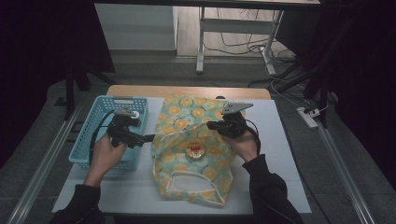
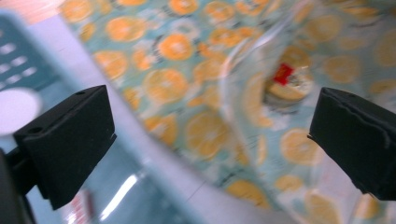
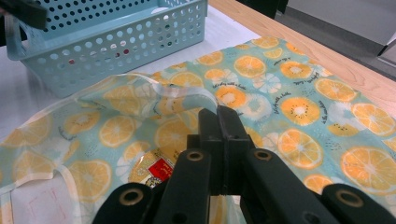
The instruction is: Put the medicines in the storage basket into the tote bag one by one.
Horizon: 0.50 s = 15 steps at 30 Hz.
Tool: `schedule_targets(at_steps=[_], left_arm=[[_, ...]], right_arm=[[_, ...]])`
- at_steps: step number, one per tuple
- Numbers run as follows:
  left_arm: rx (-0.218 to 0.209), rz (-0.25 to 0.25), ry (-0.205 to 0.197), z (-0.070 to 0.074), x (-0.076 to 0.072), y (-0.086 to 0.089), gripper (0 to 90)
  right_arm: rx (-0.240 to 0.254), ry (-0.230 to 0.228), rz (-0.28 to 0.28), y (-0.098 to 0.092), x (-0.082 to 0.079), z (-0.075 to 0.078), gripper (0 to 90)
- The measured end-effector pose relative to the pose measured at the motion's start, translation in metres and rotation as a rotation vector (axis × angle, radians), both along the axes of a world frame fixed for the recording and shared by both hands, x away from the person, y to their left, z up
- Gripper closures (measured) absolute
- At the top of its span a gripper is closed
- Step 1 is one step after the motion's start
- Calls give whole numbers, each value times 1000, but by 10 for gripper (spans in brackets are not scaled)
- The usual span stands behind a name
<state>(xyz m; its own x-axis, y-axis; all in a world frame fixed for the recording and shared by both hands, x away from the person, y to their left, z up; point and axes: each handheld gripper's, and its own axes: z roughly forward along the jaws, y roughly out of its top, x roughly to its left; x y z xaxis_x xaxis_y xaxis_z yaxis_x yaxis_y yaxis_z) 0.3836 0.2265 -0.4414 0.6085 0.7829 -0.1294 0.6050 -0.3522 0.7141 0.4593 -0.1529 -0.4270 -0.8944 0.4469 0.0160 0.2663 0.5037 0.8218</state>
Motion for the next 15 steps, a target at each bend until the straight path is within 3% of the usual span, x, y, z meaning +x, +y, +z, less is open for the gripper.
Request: schedule_targets(at_steps=[4,12,15], left_arm=[[22,32,13,-4,2,10,9],[46,162,54,-14,7,38,4],[47,180,82,-19,10,44,0]], right_arm=[[0,-1,-1,0,0,0,900],[-2,-1,0,0,0,0,900],[0,-2,0,0,0,0,900]])
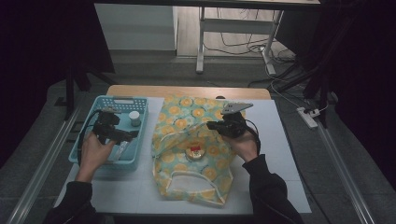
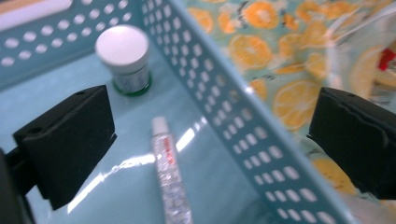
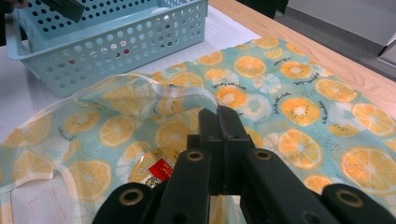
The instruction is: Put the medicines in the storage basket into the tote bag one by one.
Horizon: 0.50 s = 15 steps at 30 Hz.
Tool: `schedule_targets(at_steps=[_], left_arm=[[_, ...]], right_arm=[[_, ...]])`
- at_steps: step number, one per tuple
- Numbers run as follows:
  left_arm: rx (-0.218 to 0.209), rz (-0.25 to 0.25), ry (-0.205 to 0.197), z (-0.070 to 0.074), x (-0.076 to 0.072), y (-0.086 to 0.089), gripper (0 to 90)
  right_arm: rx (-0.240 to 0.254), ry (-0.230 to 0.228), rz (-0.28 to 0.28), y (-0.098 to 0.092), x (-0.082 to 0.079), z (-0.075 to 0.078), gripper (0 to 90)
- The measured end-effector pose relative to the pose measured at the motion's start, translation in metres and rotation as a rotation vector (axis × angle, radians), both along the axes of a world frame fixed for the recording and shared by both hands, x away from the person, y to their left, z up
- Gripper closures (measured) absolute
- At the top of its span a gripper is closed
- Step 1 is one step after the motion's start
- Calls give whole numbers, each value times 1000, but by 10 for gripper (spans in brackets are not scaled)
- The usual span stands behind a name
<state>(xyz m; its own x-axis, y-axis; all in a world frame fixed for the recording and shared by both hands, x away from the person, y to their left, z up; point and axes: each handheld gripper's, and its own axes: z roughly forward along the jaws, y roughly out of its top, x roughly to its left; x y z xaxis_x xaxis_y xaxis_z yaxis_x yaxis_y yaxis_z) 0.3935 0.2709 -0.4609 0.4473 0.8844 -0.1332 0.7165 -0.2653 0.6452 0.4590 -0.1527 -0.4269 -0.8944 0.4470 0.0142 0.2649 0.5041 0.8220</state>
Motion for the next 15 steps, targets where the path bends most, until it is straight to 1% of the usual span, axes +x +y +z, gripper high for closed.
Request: schedule_targets(at_steps=[1,2,4,7,9,12,15], left_arm=[[0,-1,12,-2,1,1,0],[12,7,24,-4,3,1,0],[38,4,42,-8,7,2,0],[52,5,75,-15,13,2,0],[76,1,92,-19,17,2,0],[93,10,124,-26,23,3,0],[105,12,165,-33,27,4,0]], right_arm=[[1,0,1,0,0,0,900],[1,-1,0,0,0,0,900],[-1,0,2,0,0,0,900],[-1,0,2,1,0,0,900],[0,0,3,1,0,0,900],[1,-2,2,0,0,0,900],[2,-1,3,0,0,0,900]])
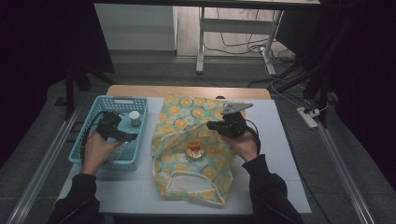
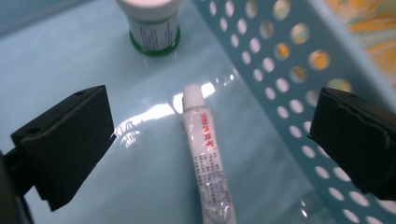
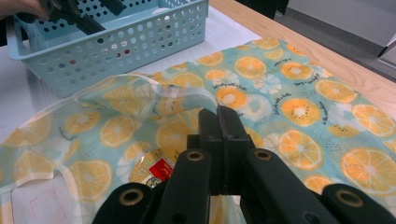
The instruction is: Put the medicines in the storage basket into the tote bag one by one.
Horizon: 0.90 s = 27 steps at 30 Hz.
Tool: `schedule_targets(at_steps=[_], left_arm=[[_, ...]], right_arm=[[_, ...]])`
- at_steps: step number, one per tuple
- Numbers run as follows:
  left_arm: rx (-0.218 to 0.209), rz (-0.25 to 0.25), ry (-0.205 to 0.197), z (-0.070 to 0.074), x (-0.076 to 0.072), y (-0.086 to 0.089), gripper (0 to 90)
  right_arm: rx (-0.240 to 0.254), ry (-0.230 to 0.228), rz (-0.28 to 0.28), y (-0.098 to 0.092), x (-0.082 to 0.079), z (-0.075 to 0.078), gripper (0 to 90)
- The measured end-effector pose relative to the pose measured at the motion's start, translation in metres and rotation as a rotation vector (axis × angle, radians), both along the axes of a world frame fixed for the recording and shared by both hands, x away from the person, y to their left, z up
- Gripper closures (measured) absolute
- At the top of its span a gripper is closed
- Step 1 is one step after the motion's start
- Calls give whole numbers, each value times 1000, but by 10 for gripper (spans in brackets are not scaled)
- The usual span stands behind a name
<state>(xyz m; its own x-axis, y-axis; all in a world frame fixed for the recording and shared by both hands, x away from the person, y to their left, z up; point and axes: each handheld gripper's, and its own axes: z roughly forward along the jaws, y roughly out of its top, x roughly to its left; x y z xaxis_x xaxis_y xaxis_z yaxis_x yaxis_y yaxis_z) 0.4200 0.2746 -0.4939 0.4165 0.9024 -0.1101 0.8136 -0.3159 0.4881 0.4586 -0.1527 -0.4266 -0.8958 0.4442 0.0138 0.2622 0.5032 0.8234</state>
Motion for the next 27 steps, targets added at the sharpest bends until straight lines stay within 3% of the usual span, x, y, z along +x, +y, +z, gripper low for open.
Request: schedule_targets(at_steps=[7,12,16,18,27], left_arm=[[91,-24,65,-8,3,-3,45],[132,-59,113,-12,3,-5,178],[163,-59,154,-16,2,-5,281],[155,-55,156,-16,2,-3,305],[109,-92,193,-18,4,-3,608]], right_arm=[[0,0,1,0,0,0,900],[-2,1,0,1,0,0,900],[-2,-1,0,1,0,0,900],[-3,-1,1,1,0,0,900],[-7,-5,-3,1,0,-1,900]])
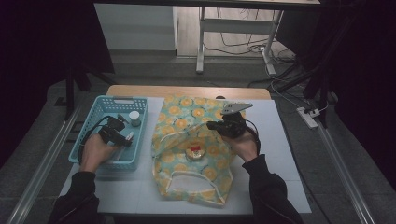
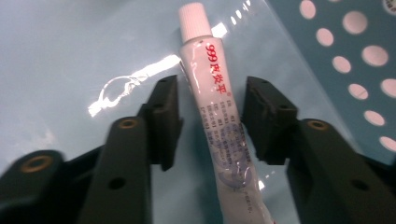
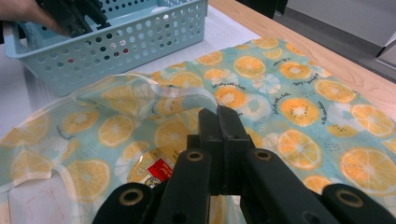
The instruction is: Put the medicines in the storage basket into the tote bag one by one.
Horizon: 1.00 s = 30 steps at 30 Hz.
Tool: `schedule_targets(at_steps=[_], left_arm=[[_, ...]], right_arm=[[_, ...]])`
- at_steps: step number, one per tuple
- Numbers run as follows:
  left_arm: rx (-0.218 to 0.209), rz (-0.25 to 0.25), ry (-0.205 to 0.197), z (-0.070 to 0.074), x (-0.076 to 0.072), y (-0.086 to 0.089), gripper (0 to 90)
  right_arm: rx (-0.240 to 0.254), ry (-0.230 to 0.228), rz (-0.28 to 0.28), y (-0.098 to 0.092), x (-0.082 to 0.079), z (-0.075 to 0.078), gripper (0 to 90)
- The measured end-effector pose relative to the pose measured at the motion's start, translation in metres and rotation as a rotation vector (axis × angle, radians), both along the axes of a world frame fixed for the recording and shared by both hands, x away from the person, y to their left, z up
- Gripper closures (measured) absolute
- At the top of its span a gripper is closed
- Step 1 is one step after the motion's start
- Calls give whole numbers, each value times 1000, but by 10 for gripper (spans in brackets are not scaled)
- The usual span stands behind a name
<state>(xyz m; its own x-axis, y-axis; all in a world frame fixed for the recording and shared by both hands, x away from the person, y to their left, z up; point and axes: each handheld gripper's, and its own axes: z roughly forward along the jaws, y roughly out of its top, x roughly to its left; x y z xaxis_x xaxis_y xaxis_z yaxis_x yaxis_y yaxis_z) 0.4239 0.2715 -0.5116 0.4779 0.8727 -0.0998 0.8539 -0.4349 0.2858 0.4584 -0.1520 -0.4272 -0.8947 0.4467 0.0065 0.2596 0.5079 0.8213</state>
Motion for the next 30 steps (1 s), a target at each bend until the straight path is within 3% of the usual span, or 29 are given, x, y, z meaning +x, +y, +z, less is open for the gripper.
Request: schedule_targets(at_steps=[3,14,19,25,30], left_arm=[[-10,-4,4,0,0,0,714],[-41,22,12,1,1,3,731],[-81,71,-21,9,1,8,732],[-121,71,-84,23,-2,12,732],[-161,49,-105,35,-6,10,732]], right_arm=[[0,-2,1,0,0,0,900],[2,-6,-1,0,0,1,900],[6,-6,-2,-1,0,1,900],[10,-6,-1,-1,0,1,900],[13,-7,-2,-1,0,1,900]])
